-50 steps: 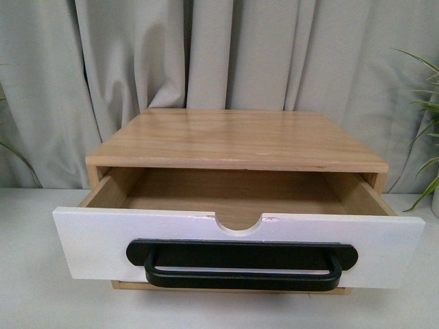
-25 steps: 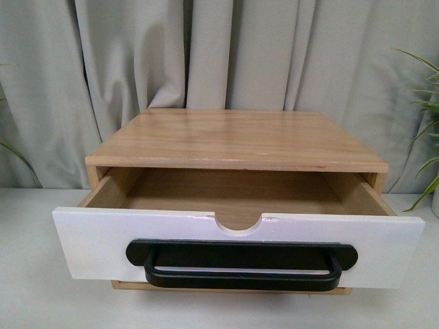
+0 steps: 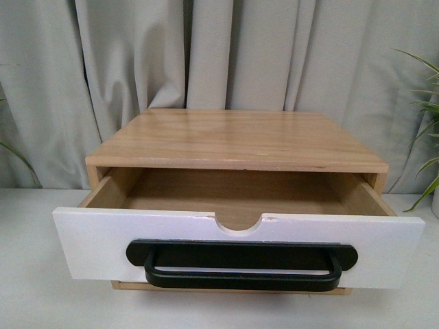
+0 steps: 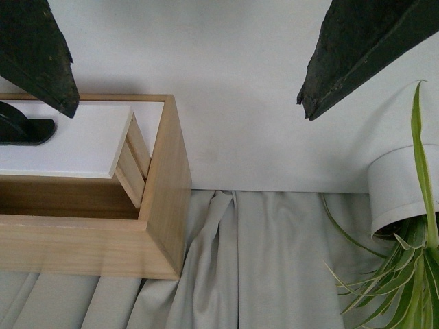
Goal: Pull drawer
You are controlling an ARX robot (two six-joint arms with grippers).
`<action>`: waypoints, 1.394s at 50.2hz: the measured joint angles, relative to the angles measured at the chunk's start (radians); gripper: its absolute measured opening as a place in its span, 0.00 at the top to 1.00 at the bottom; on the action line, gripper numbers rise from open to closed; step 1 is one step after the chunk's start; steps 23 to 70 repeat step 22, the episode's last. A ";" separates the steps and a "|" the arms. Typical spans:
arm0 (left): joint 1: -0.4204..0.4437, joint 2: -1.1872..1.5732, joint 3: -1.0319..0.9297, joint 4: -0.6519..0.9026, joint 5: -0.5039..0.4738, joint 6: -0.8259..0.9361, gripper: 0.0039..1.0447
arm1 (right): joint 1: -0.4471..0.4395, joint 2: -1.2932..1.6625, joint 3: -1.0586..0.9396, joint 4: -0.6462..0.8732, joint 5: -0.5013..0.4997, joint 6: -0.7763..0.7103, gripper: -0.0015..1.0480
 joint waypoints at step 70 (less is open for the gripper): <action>0.000 0.000 0.000 0.000 0.000 0.000 0.06 | 0.000 0.000 0.000 0.000 0.000 0.000 0.09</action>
